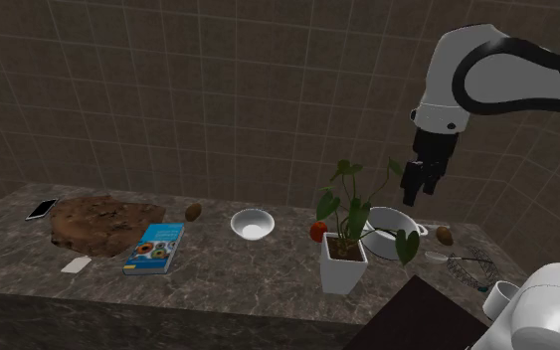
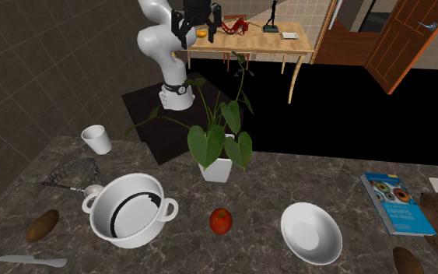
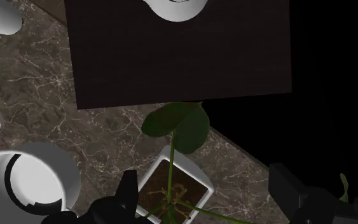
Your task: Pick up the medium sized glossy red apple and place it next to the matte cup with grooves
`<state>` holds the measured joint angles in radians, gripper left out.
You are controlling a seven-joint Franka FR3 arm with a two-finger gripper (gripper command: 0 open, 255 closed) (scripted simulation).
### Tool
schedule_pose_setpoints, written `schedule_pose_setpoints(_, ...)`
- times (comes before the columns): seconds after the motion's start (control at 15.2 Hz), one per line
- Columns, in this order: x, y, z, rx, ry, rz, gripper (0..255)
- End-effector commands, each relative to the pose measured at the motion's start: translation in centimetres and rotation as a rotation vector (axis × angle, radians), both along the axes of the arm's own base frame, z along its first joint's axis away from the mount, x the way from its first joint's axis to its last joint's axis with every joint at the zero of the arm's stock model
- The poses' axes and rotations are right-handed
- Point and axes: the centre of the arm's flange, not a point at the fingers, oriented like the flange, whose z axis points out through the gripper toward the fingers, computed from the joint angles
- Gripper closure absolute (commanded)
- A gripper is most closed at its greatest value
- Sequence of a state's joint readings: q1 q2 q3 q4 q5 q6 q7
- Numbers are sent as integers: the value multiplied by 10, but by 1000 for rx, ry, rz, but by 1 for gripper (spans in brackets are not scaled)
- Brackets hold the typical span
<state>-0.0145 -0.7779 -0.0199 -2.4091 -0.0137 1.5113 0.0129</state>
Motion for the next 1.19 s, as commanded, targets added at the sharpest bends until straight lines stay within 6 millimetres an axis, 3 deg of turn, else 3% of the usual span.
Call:
schedule_pose_setpoints(0.0,0,0,0,0,0,0,0)
schedule_pose_setpoints(1.12,131,-59,-167,19,-54,-116,0)
